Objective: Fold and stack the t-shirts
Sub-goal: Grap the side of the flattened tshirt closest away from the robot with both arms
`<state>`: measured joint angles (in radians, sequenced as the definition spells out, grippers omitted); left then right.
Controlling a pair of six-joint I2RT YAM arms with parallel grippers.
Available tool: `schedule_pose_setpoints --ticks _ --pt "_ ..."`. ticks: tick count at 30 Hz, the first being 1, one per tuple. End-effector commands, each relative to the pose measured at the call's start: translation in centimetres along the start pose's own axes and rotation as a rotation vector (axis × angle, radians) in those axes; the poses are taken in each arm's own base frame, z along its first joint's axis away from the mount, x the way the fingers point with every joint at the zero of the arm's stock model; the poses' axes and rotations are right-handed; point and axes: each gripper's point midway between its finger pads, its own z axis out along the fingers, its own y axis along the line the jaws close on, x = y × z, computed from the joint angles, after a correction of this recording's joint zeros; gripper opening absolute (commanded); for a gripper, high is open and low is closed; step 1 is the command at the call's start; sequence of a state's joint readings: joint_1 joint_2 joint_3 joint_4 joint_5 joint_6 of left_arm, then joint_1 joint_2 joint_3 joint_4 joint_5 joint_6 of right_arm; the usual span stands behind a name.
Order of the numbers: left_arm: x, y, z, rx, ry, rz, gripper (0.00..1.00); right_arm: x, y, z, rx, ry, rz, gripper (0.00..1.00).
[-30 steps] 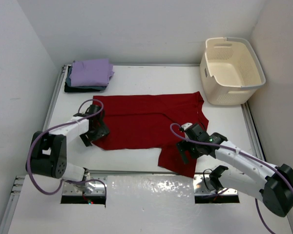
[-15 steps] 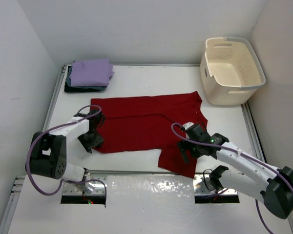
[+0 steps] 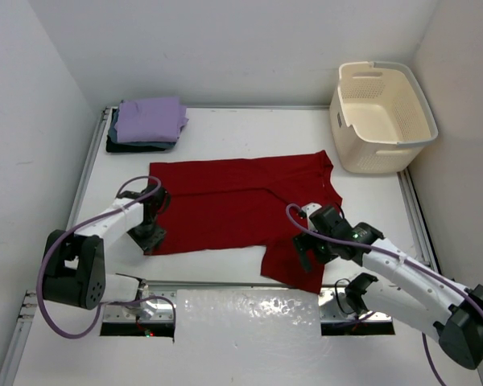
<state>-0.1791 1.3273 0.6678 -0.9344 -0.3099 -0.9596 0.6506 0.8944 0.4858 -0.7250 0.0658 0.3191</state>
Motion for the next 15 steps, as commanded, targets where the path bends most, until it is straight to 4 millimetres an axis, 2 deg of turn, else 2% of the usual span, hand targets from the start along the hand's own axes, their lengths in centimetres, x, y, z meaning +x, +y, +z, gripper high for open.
schedule_pose_setpoints --ticks 1,11,15 --pt "-0.3 -0.4 -0.3 0.038 -0.032 -0.068 0.28 0.5 1.0 -0.1 -0.052 0.011 0.013 0.99" --pt "-0.2 -0.2 1.4 0.031 -0.074 -0.177 0.37 1.6 1.7 0.0 -0.089 0.051 0.042 0.99" --pt "0.1 -0.1 2.3 0.019 -0.069 -0.187 0.29 2.3 2.8 0.3 -0.151 0.071 0.035 0.99"
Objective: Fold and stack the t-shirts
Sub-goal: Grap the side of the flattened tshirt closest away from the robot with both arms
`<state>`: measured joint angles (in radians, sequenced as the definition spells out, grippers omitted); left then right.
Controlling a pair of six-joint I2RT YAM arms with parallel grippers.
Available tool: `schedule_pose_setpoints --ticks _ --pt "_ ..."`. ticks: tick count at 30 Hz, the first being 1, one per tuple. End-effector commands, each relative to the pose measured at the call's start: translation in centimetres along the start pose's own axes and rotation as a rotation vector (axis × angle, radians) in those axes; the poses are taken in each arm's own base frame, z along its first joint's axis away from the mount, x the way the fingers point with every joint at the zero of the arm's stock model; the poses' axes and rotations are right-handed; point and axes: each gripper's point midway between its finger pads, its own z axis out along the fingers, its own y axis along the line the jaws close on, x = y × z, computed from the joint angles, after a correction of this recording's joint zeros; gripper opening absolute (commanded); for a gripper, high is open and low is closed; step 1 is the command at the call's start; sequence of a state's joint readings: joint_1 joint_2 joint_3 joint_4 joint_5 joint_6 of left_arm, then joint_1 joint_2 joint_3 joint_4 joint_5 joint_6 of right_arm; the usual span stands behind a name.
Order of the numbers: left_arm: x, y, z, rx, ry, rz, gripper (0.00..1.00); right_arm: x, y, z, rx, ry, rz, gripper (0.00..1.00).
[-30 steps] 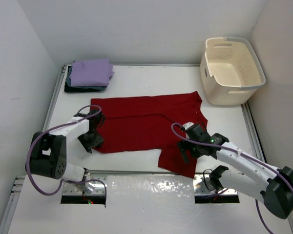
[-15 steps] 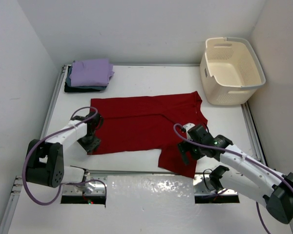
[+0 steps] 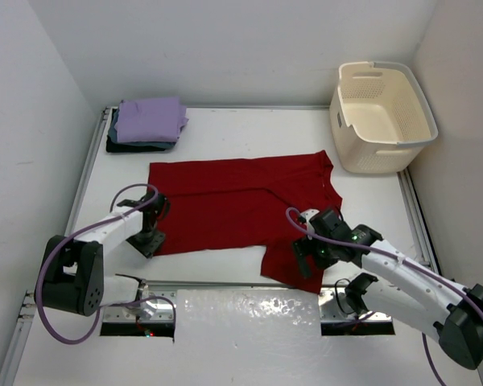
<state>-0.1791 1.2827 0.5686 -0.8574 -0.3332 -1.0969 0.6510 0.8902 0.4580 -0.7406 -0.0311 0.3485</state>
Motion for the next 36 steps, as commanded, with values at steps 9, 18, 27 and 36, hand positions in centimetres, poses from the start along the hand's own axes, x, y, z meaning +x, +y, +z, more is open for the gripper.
schedule_pose_setpoints --ticks 9,18,27,36 --pt "0.0 -1.9 1.9 0.060 -0.025 -0.016 0.00 1.5 2.2 0.9 -0.035 0.056 -0.115 0.95" --pt "-0.1 -1.8 1.7 0.061 -0.030 0.013 0.00 2.0 3.1 1.7 0.046 0.074 -0.278 0.64" --pt "-0.9 -2.9 0.4 0.131 -0.051 0.011 0.00 3.4 2.6 3.3 0.078 0.134 -0.277 0.50" --pt "-1.3 -4.6 -1.0 0.253 -0.064 0.016 0.00 3.7 0.6 3.9 0.184 0.140 -0.282 0.00"
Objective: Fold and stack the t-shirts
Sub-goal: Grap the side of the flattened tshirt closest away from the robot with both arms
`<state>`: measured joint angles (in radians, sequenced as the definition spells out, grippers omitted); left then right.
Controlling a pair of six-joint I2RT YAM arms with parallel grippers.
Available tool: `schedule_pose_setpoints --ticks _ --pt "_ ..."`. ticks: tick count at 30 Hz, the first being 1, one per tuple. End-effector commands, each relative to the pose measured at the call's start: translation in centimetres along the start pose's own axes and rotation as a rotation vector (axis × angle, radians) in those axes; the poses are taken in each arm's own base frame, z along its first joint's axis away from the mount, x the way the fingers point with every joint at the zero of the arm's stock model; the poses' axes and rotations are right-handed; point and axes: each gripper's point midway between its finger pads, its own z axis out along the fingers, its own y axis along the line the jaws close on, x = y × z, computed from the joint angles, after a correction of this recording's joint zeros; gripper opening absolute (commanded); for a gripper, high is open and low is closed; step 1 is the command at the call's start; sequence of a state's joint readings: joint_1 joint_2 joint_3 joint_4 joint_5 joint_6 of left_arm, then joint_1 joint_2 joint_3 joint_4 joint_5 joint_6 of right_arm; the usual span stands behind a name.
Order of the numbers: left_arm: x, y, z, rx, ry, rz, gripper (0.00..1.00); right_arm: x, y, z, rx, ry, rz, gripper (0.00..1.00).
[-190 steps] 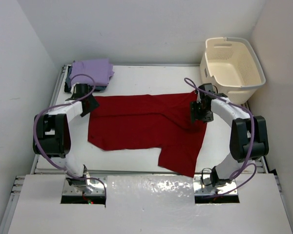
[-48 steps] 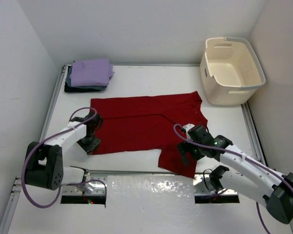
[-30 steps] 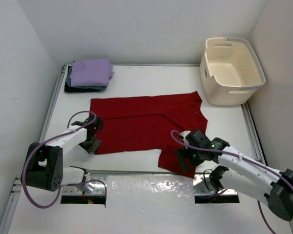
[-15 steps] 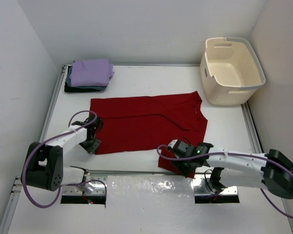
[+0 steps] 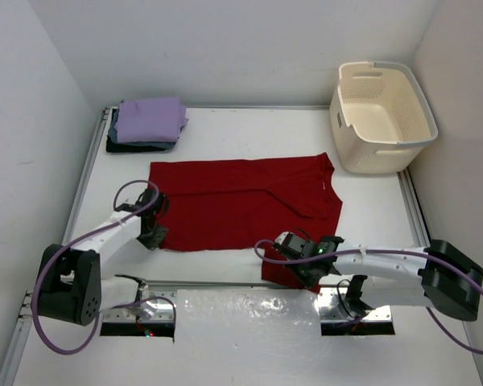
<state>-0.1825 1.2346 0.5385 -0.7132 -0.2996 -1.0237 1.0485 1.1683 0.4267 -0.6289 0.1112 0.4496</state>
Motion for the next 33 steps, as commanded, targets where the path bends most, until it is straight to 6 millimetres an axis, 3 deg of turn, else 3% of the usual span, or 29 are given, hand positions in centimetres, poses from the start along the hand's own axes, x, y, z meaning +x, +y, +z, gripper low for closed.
schedule_pose_setpoints --ticks 1,6,13,18,21,28,33 --pt "-0.9 -2.1 -0.9 0.117 -0.037 -0.014 0.00 -0.8 -1.8 0.3 0.099 -0.047 -0.005 0.00" --pt "-1.4 -2.8 -2.0 0.174 -0.053 -0.030 0.00 -3.8 -1.0 -1.9 0.065 -0.129 -0.008 0.00" --pt "-2.3 -2.3 -3.5 0.163 -0.083 -0.056 0.00 -5.1 -3.9 -3.4 0.116 -0.131 0.095 0.00" --pt "-2.7 -3.9 -4.2 0.205 -0.069 -0.077 0.00 -8.2 -5.7 -5.6 0.109 -0.196 0.104 0.00" --pt "-3.3 -4.1 -4.6 0.182 -0.073 -0.078 0.00 -9.1 -6.6 -6.0 0.094 -0.186 0.122 0.00" --pt "-6.3 -5.4 -5.0 0.170 -0.099 -0.124 0.00 -14.2 -10.9 -8.5 0.114 -0.282 0.224 0.00" --pt "-8.5 -7.8 -5.5 0.199 -0.116 -0.125 0.00 -17.4 -14.3 -9.4 0.152 -0.330 0.307 0.00"
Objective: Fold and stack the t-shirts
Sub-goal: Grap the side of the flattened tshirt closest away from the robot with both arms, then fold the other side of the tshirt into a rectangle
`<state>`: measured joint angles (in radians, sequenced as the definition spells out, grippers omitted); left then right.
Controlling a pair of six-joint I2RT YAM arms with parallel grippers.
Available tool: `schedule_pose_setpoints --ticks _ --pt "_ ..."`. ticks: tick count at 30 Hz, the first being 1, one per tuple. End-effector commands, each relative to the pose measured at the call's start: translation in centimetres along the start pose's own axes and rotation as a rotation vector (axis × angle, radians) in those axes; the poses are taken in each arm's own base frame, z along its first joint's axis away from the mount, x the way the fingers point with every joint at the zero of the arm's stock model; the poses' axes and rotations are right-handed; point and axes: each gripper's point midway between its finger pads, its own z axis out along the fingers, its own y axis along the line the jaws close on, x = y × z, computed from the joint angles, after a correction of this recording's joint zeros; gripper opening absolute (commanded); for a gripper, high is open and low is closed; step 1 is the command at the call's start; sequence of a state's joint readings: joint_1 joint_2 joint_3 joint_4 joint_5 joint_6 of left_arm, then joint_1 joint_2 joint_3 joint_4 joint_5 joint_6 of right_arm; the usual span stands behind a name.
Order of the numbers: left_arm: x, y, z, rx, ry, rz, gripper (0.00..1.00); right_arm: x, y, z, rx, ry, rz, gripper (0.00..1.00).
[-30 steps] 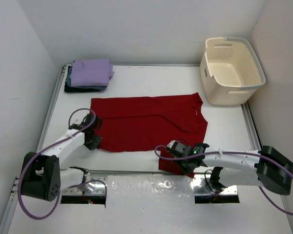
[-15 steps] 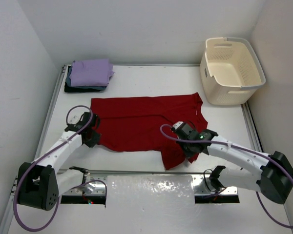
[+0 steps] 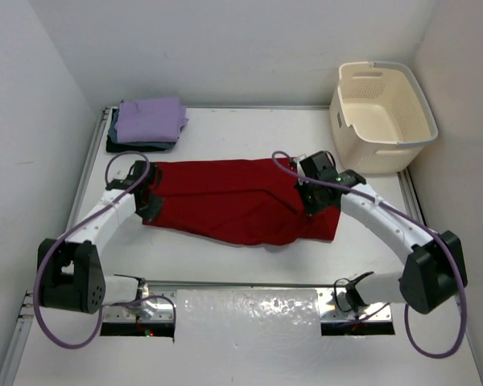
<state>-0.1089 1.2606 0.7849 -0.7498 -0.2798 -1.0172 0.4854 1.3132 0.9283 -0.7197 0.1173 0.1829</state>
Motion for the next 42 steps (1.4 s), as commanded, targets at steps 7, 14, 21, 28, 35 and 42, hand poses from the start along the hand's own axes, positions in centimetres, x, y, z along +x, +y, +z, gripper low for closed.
schedule_pose_setpoints --ticks 7,14,21,28,35,42 --pt "-4.8 -4.0 0.2 0.038 -0.057 -0.023 0.00 -8.6 -3.9 0.1 0.043 -0.140 0.091 0.00" --pt "-6.7 -4.8 1.0 0.025 -0.077 -0.043 0.00 -11.5 -6.6 1.2 0.091 -0.146 0.119 0.00" --pt "-8.1 -7.0 2.0 0.029 -0.086 -0.019 0.00 -14.0 -8.8 2.2 0.137 -0.155 0.122 0.00" --pt "-9.0 -8.9 3.5 0.025 -0.085 0.001 0.00 -15.5 -9.9 4.1 0.144 -0.139 0.084 0.00" --pt "-8.7 -9.6 6.1 -0.010 -0.059 0.041 0.00 -17.6 -12.2 7.4 0.195 -0.091 -0.012 0.01" --pt "-10.4 -10.7 7.8 -0.016 -0.055 0.061 0.64 -19.9 -12.4 12.5 0.167 -0.088 0.004 0.41"
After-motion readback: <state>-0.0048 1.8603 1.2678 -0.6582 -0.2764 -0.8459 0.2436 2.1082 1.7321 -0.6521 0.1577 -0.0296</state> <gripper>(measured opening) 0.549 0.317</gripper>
